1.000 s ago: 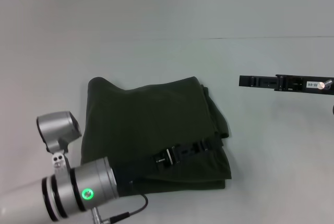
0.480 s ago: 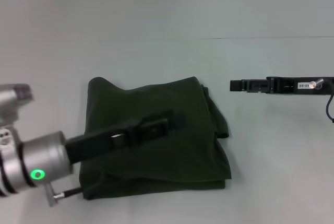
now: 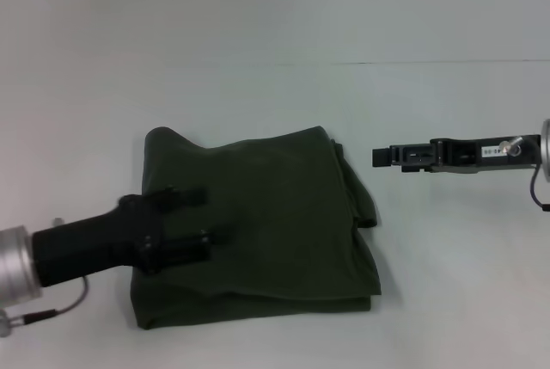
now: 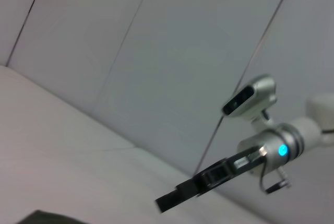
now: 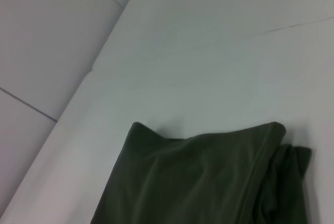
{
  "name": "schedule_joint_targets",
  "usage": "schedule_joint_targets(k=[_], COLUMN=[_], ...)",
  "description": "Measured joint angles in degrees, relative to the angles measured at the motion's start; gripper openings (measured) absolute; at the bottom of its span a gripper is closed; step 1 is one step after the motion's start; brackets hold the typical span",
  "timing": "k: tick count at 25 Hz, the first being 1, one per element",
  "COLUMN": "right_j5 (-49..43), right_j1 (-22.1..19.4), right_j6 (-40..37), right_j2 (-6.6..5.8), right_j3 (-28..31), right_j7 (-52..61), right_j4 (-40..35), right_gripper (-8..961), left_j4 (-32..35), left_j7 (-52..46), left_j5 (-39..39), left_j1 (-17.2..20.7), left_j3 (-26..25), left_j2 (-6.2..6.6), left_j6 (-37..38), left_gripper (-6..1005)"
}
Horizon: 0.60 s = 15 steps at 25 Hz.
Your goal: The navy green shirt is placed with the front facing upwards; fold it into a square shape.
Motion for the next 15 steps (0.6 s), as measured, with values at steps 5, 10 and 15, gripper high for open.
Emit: schedule_joint_targets(k=[5,10,15], right_j5=[0.0,0.01,0.02], right_j1=[1.37,1.89,1.61], right_j6=[1.91,1.81,1.31], right_j2=[0.16,0.25,-0.05], right_j3=[-0.25,-0.35,-1.88], right_j7=[1.02,2.01,3.07], right_j4=[1.46,2.06,2.32], right_gripper=[897,897,896], left_j4=[4.31,5.46,5.6], left_j7=[0.99,1.18,1.18], left_j5=[3.83,6.17,7.26], left_j1=[1.01,1.03,0.98], left_j3=[-2.55,-2.9,-2.93], left_j2=[0.15,0.6,0.71], left_j6=[-1.29,-0.41,1.42], left_gripper=[888,885,885])
